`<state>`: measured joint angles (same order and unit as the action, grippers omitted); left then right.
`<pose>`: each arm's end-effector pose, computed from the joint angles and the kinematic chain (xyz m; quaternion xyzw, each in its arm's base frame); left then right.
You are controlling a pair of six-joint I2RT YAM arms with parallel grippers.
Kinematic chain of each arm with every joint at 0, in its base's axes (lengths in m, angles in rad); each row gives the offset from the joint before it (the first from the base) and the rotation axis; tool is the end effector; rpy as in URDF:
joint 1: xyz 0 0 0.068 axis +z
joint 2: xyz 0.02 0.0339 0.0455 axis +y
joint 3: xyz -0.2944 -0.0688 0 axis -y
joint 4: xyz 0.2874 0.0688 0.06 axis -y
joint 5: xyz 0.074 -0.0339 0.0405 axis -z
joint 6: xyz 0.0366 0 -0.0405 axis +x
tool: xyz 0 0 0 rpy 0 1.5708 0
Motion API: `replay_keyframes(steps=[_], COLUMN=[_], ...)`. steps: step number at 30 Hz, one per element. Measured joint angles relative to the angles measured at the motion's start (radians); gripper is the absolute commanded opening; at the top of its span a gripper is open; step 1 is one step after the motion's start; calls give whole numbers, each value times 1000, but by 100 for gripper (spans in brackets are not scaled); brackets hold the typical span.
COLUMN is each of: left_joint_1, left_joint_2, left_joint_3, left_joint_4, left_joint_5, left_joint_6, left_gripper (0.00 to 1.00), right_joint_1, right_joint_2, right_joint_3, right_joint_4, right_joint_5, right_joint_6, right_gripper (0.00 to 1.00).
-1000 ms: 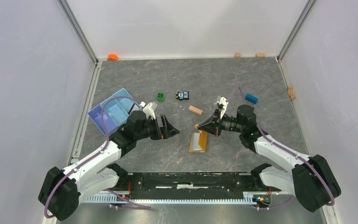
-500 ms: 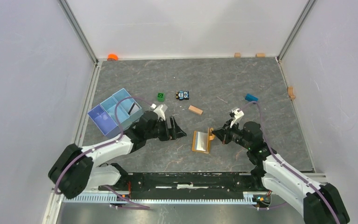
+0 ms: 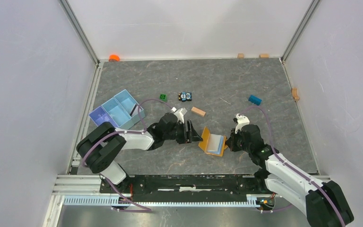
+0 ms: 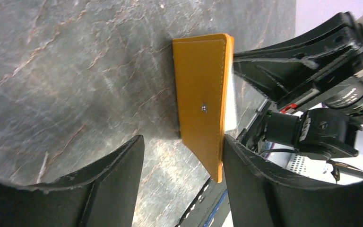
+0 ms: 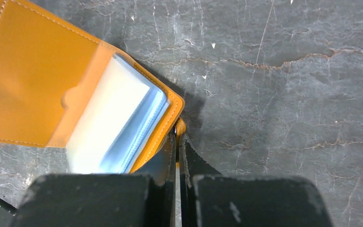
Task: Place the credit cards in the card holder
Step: Place the card holder at the center of the board.
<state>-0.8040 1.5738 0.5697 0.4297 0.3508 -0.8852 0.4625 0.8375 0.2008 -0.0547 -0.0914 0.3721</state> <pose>0.2107 -0.2368 0.1388 0.0482 0.8676 -0.4536 0.1978 0.1549 0.0810 0.1392 -0.0603 0.9021 0.2101 0.3720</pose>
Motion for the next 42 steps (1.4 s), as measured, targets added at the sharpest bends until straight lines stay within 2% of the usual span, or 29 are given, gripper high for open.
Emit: replay_keyframes(steps=[3,7,9,10,12,14,17,25,30,37,42], left_joint_1=[-4,-6,-6,-6,-7,-8,-11,-31,-34,-34,-34], left_joint_2=[24,51,63,66,68,66,42,-60,-71,-71,-71], left_joint_3=[8,22,26,26,26,25,4,-54,-54,-63,-65], left_joint_4=[47,76,82,82,81,82,80,75,71,59,47], left_joint_5=[6,18,21,22,20,15,-11,-89,-115,-132,-140], left_joint_6=[-13,-23,-26,-29,-34,-35,-39,-50,-51,-52,-52], left_gripper=[56,33,19,15,8,4,2,2,2,2,2], right_joint_1=[0,0,0,0,0,0,0,0,0,0,0], right_joint_2=[13,27,38,44,53,52,18,-85,-35,78,112], right_joint_3=[7,14,28,40,80,131,190,227,193,18,-12], right_joint_4=[-19,-26,-45,-61,-108,-151,-178,-122,-32,101,162], right_joint_5=[11,19,31,41,69,93,94,-70,-159,-261,-295], right_joint_6=[-2,-2,-2,-2,0,-3,1,84,154,260,295], right_gripper=[0,2,18,30,43,51,53,46,43,40,37])
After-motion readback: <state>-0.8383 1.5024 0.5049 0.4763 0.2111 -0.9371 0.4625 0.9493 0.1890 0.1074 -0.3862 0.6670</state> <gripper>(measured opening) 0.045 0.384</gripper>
